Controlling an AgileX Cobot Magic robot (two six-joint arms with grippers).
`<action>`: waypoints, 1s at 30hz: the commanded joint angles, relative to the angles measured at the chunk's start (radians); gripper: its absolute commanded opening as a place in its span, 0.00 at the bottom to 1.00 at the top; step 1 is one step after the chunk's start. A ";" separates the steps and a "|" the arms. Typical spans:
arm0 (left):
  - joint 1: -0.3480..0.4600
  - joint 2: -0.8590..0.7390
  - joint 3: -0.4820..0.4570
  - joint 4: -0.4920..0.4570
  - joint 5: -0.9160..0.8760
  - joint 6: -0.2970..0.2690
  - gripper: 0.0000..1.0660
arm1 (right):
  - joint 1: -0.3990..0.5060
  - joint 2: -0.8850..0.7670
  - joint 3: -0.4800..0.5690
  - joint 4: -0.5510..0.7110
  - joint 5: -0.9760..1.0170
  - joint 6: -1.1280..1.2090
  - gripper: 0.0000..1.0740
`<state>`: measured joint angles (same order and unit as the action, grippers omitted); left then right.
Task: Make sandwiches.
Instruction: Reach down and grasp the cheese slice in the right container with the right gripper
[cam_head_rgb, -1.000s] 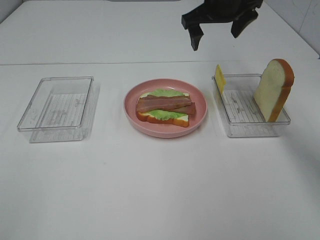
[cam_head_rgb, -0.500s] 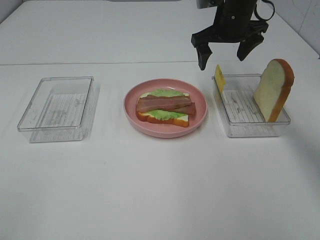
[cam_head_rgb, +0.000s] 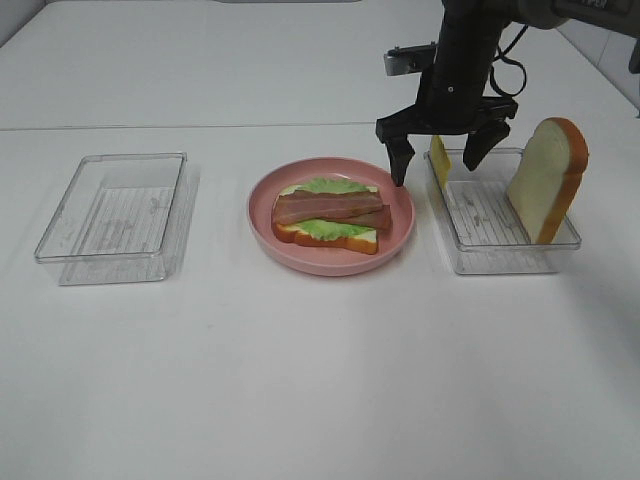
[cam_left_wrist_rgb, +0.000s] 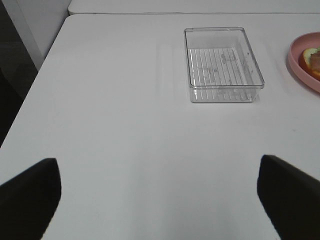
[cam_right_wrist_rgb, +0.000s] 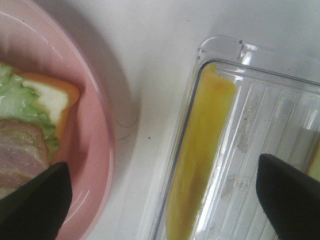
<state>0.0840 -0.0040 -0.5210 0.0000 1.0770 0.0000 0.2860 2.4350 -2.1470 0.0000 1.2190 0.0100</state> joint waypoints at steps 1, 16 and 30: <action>0.003 -0.018 0.002 -0.007 -0.004 -0.006 0.95 | -0.003 0.008 0.006 0.005 0.000 -0.010 0.87; 0.003 -0.018 0.002 -0.007 -0.004 -0.006 0.95 | -0.003 -0.004 0.003 -0.011 0.001 -0.002 0.15; 0.003 -0.018 0.002 -0.007 -0.004 -0.006 0.95 | -0.002 -0.044 -0.008 -0.048 0.032 0.012 0.00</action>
<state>0.0840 -0.0040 -0.5210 0.0000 1.0770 0.0000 0.2850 2.3980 -2.1500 -0.0390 1.2180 0.0170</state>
